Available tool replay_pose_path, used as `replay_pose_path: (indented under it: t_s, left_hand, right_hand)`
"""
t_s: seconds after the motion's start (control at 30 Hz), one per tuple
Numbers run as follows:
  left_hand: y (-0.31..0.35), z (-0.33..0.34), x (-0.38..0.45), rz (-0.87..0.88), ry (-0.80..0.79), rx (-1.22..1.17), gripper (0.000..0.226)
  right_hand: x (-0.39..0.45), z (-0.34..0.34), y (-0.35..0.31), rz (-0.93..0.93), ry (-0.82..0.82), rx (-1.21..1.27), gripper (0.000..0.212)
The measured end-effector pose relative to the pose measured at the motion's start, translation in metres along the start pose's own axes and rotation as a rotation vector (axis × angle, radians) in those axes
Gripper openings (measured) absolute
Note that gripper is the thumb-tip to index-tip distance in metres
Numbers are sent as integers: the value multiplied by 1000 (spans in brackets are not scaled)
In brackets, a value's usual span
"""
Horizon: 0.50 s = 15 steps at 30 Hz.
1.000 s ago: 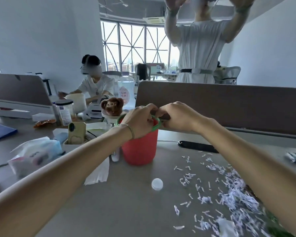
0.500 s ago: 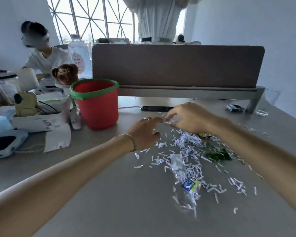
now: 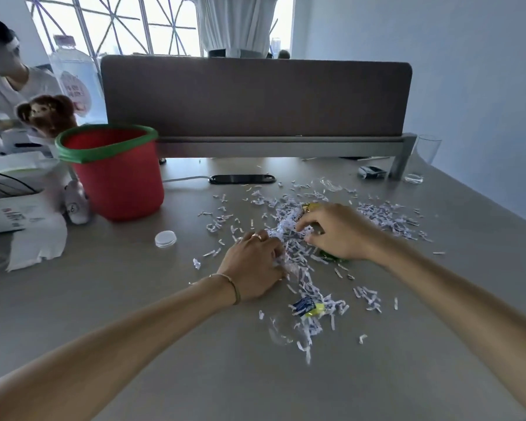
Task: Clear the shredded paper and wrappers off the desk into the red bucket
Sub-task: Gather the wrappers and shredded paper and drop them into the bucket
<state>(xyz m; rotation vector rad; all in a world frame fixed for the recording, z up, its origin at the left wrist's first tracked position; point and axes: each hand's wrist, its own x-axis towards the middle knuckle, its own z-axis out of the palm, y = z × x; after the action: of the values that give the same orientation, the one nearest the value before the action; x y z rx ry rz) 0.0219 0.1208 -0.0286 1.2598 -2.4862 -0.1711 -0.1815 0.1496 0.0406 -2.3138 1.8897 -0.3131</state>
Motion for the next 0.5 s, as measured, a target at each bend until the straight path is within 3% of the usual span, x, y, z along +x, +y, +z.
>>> replay_pose_path:
  t_s: [0.1,0.23,0.37,0.5]
  left_hand:
    - [-3,3,6,35,37,-2,15]
    - [-11,5,18,-60,27,-92,30]
    - [-22,0,35,-188,147,-253,52]
    - [-37,-5,52,-332,180,-470,26]
  right_hand:
    - [2,9,9,-10,33,34,30]
    - [9,15,17,53,61,76,37]
    - [21,21,26,114,116,123,44]
    - [40,36,27,145,92,136,61]
